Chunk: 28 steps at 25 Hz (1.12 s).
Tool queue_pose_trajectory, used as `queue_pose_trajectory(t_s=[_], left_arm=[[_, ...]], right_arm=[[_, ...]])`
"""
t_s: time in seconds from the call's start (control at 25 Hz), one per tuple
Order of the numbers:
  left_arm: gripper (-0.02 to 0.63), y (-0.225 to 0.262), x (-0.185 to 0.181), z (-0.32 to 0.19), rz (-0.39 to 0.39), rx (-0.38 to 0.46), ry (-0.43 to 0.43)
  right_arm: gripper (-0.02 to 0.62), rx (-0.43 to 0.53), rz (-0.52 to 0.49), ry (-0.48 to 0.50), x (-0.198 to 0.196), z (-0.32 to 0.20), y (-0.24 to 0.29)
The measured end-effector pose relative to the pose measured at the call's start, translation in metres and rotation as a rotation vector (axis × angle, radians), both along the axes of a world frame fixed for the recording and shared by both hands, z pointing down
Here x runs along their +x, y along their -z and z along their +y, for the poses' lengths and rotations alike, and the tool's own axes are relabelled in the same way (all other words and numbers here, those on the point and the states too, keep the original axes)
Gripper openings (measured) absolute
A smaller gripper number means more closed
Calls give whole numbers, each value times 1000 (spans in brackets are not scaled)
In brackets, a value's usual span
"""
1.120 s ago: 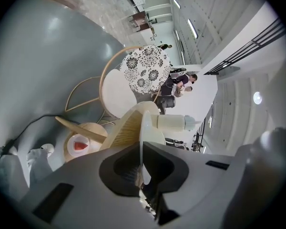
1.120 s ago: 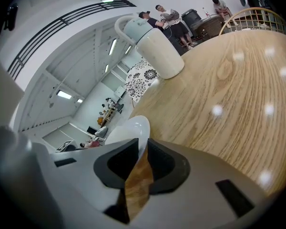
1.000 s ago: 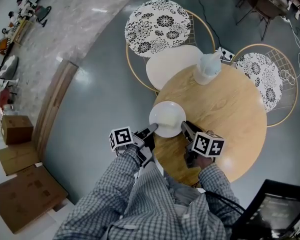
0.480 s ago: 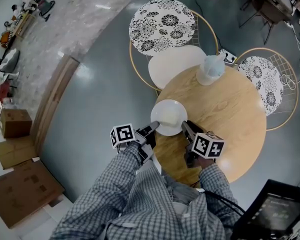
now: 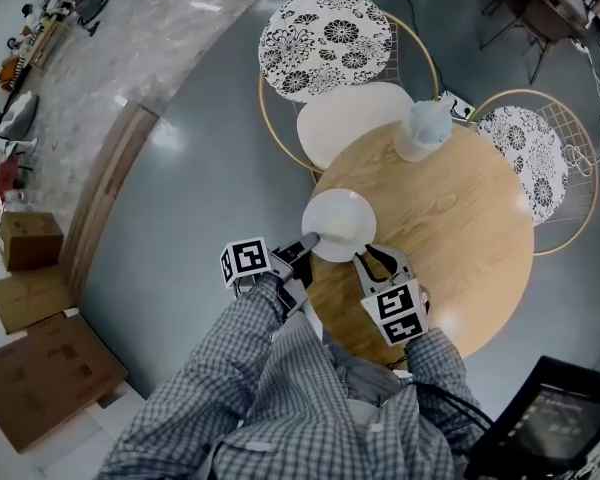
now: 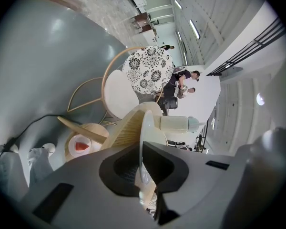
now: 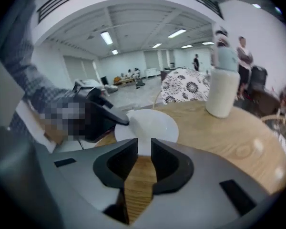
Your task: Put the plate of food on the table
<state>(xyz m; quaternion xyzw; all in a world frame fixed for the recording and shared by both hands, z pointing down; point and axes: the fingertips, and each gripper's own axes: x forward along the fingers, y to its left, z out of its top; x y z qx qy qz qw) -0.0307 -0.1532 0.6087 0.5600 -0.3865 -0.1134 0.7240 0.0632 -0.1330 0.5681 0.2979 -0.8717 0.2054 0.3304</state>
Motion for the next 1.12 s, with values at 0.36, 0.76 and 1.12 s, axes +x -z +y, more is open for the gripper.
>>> queue_pose_trajectory(t_s=[0.36, 0.76, 1.12], left_arm=[[17, -1, 3, -1, -2, -1, 8], [18, -2, 3, -1, 12, 0, 31], [20, 2, 6, -3, -71, 12, -23]], right_arm=[[71, 312, 304, 542, -44, 31, -2], [51, 433, 463, 646, -51, 34, -24], [51, 396, 446, 622, -50, 35, -27]])
